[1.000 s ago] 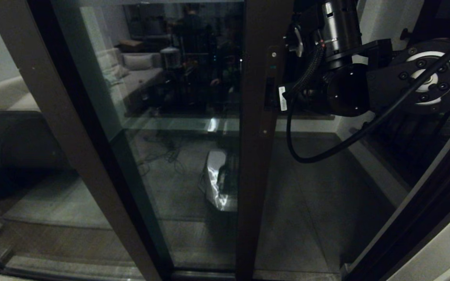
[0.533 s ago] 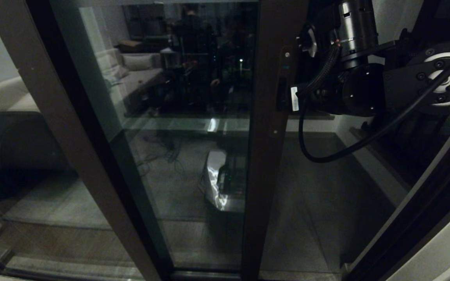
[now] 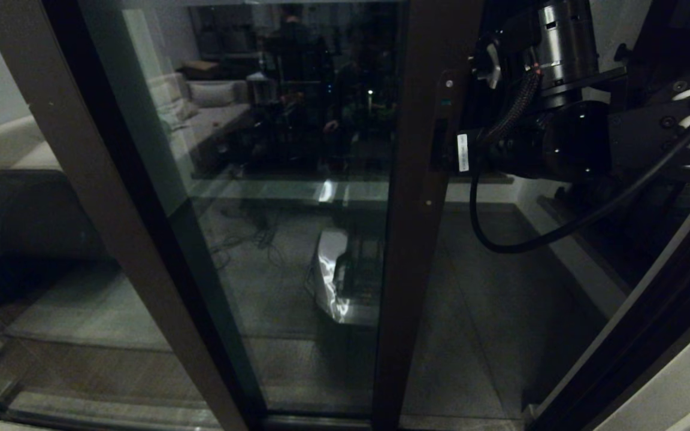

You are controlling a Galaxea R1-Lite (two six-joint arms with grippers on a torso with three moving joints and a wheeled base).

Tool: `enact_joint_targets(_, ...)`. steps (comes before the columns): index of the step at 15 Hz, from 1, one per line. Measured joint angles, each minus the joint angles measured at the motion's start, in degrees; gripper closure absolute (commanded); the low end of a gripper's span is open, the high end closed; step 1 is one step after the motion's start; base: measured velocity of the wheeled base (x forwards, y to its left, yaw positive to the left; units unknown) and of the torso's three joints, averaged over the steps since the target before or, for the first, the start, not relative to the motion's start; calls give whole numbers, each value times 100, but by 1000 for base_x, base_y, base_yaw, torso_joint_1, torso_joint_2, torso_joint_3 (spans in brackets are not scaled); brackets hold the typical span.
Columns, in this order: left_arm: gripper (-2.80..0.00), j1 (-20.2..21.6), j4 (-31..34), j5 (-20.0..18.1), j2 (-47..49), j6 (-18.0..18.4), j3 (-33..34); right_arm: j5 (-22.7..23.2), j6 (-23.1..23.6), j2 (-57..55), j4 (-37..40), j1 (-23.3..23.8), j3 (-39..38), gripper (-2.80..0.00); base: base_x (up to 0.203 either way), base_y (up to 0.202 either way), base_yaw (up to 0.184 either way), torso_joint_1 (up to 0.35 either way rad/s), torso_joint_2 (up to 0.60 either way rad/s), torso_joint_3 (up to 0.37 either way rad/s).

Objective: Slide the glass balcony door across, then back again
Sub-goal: Close the slid door

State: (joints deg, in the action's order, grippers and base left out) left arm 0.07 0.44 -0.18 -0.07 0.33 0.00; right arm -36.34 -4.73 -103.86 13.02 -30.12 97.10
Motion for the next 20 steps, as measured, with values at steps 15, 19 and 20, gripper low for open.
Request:
enact_joint_targets(15,0,0,-2,-1,0,0,0,-21,-22,970,-250,-289,-1003,-280,0,0,0,0,0,0)
enact_joint_targets(19,0,0,0,-1,0,-4,0,123,-34,1194,-627,-490,-1323,-280,0,0,0,0,0,0)
enact_joint_targets(20,0,0,0,2,0,-3,0,192,-9,1259,-807,-541,-1434,-280,0,0,0,0,0,0)
